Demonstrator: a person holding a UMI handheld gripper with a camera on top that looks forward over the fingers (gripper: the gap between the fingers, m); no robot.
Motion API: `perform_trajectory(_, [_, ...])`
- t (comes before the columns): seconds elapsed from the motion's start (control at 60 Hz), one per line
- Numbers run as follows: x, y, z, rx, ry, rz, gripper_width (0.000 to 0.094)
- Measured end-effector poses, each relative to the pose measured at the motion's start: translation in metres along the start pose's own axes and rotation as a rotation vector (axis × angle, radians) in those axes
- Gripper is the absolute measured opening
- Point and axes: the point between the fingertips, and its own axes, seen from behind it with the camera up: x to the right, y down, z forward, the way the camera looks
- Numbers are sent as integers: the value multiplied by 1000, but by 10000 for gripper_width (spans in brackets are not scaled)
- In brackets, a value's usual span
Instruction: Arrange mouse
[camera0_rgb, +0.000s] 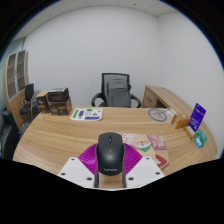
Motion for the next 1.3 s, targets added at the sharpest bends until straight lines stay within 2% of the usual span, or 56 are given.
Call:
perform_trajectory(0.133, [66,-23,31,8,65,22,307])
perform_trajectory(0.317, [127,4,89,-30,100,40,308])
perform_trajectory(0.667, [145,83,143,-153,83,74,307])
perform_trajectory(0.767, [146,88,145,-151,79,80,319])
perform_trajectory(0.817, [145,87,145,-150,78,69,358])
perform_trajectory(0.883, [145,86,145,-145,79,34,456])
perform_trajectory(0.917, [144,86,144,-142,79,29,580])
perform_trajectory(0.95, [143,82,140,-128,76,27,810])
perform_trajectory(0.967, [144,79,138,-116,76,27,881])
perform_trajectory(1.017, [147,72,126,-95,89,27,834])
perform_trajectory(1.083, [146,61,99,-75,87,35,879])
perform_trajectory(1.3, [136,34,-54,-53,77,61,865])
